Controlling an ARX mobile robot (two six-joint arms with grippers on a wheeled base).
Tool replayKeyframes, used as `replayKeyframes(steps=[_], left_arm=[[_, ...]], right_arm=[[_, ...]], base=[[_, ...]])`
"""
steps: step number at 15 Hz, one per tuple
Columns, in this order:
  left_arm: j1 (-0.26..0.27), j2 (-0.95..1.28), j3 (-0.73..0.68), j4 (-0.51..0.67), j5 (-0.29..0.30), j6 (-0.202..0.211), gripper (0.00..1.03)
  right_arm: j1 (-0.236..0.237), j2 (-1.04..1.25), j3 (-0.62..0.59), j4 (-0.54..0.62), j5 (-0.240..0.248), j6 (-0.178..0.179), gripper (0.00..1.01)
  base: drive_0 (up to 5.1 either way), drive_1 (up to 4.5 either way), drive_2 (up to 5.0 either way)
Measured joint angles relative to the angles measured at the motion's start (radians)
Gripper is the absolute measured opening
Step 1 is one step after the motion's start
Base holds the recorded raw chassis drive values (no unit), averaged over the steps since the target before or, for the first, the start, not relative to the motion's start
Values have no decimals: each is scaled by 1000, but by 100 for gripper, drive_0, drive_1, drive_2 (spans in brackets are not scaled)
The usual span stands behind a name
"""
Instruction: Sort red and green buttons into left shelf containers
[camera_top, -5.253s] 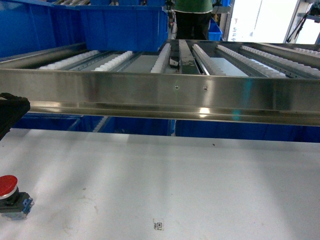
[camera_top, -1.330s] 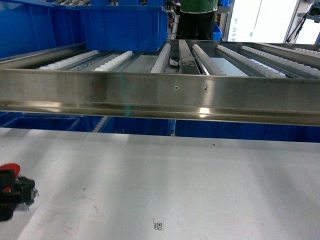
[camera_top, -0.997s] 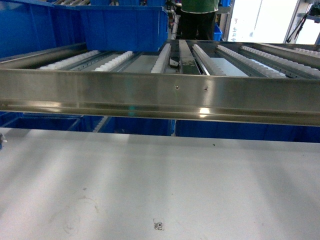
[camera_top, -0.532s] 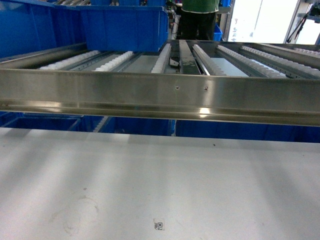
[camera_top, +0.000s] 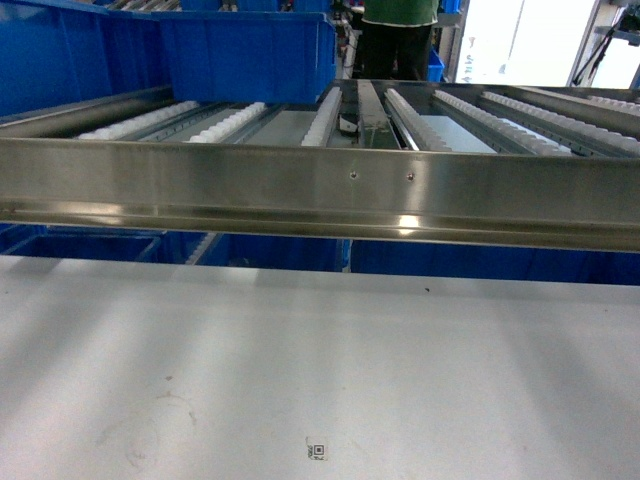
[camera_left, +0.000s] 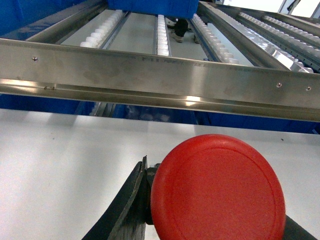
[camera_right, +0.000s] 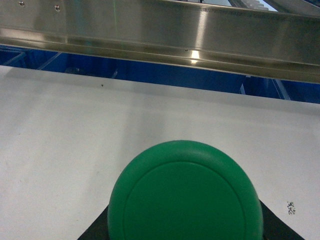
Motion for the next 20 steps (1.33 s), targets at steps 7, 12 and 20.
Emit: replayKeyframes(steps=[7,12,20], left_arm=[[-2,0,0,1,0,10,34],[-1,1,0,2,-2,10,34],[-2,1,0,-2,-1,10,34]], right_arm=[[0,4,0,2,5,0,34],[0,5,0,-1,5,0,34],[0,4,0,1,5,0,34]], base=[[0,0,0],[0,0,0],[0,0,0]])
